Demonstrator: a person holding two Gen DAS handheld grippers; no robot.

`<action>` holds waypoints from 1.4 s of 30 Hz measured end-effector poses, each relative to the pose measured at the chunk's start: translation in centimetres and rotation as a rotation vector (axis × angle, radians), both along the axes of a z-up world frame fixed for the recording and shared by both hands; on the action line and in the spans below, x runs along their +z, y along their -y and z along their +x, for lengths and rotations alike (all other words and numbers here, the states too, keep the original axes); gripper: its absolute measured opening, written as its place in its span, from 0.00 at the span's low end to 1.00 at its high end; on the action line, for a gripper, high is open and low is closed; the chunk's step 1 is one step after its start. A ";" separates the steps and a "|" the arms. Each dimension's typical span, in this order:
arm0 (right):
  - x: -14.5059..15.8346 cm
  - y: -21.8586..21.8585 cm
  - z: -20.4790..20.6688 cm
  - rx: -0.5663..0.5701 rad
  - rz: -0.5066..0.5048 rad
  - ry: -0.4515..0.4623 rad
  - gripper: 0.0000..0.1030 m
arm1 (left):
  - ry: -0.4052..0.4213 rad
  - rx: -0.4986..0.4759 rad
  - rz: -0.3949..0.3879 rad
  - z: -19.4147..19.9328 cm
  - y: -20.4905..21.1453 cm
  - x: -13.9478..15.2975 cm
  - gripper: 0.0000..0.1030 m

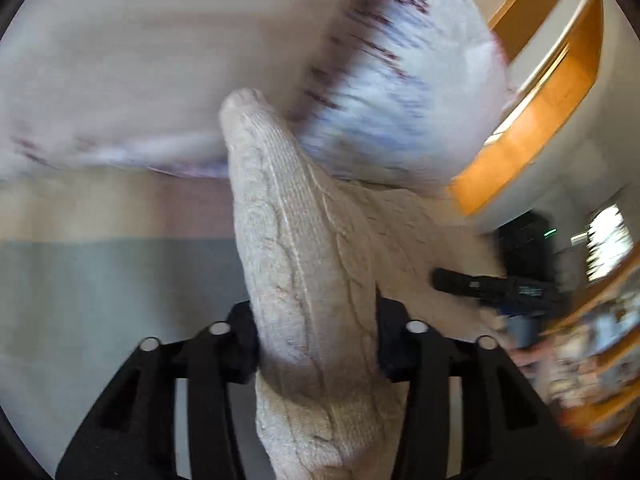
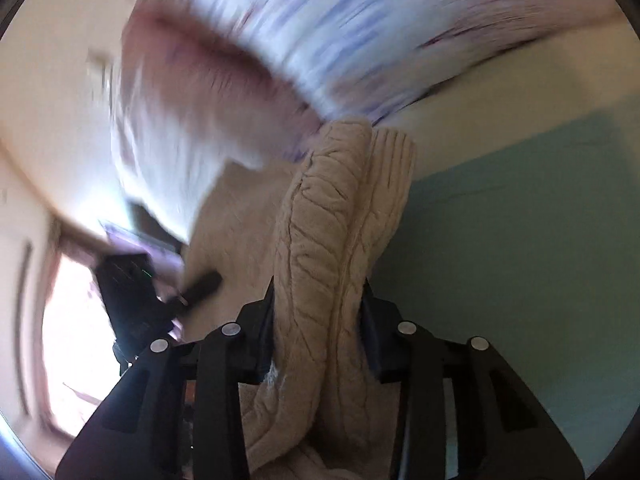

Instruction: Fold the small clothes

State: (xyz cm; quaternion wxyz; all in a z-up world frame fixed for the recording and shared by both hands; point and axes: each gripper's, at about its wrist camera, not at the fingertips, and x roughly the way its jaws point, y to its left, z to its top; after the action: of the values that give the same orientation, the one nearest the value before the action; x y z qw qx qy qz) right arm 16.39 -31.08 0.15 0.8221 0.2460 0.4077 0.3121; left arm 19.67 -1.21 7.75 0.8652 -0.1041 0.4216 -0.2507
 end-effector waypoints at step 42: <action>-3.5 -9.8 -14.9 -0.251 -0.618 0.184 0.97 | -0.031 0.259 0.455 -13.7 2.1 -5.3 0.98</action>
State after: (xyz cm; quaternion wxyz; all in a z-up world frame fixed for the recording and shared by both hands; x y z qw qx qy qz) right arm 1.46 -21.32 -3.33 0.9231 0.0043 0.3737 0.0910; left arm 5.96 -3.32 2.49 0.8847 0.0360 0.4634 -0.0349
